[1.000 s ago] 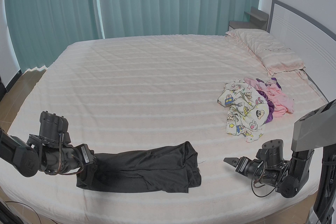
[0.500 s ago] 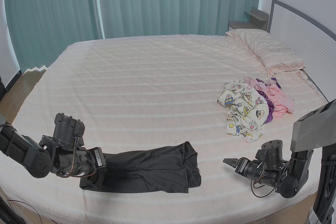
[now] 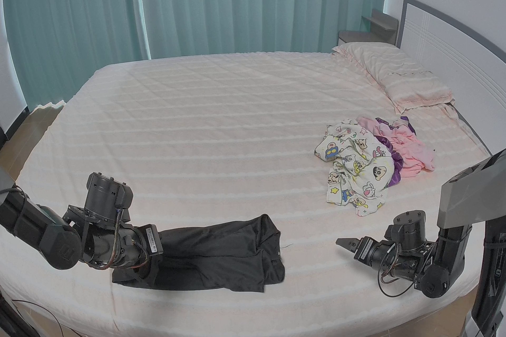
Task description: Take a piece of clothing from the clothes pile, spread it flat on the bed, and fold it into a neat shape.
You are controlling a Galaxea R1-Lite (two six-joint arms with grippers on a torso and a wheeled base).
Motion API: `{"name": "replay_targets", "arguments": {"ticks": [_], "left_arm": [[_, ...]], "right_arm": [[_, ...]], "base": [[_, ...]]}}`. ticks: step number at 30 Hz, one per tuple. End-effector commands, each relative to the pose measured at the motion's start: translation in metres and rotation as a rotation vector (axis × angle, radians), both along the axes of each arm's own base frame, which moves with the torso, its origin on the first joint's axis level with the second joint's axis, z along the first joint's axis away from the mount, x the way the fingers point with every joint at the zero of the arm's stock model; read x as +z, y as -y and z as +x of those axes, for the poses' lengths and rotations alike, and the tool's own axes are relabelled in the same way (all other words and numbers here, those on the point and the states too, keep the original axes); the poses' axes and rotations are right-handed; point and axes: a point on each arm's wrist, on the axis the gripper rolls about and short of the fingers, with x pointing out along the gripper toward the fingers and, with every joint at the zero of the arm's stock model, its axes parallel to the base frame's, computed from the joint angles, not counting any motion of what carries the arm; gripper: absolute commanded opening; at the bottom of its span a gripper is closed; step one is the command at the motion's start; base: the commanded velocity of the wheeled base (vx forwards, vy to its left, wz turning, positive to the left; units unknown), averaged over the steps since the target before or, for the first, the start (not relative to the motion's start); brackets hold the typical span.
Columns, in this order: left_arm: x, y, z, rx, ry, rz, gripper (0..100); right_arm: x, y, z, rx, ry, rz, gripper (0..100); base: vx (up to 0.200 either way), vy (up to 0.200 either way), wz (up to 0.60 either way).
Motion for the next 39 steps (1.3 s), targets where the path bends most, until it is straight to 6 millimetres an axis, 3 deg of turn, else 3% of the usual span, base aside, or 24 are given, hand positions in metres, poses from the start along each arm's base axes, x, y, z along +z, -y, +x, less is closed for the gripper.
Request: {"name": "replay_targets", "arguments": {"ticks": [1, 7, 13, 17, 22, 30, 39], "left_arm": [[-0.004, 0.002, 0.001, -0.002, -0.009, 0.012, 0], [-0.009, 0.009, 0.001, -0.013, -0.026, 0.010, 0], [-0.006, 0.017, 0.008, -0.012, -0.014, -0.011, 0], [-0.017, 0.024, 0.014, -0.004, -0.029, 0.029, 0], [-0.030, 0.040, 0.023, 0.018, -0.040, 0.048, 0], [-0.022, 0.068, 0.024, -0.028, -0.003, -0.001, 0], [-0.042, 0.092, 0.030, -0.081, -0.036, 0.022, 0]], "right_arm": [[0.000, 0.000, 0.000, 0.001, 0.000, 0.000, 100], [0.000, 0.000, 0.000, 0.001, 0.000, 0.000, 100], [0.000, 0.000, 0.000, 0.001, 0.000, 0.000, 100], [0.000, 0.000, 0.000, 0.001, 0.000, 0.000, 100], [0.000, 0.000, 0.000, 0.001, 0.000, 0.000, 100], [0.000, -0.001, 0.001, 0.001, 0.003, 0.001, 100], [0.000, -0.001, 0.001, 0.001, 0.001, 0.000, 100]], "base": [[0.000, -0.200, 0.00], [0.000, -0.200, 0.00], [0.000, 0.000, 0.00], [0.000, 0.000, 0.00], [0.000, 0.000, 0.00], [0.000, 0.000, 0.00], [0.000, 0.000, 0.00]]}}
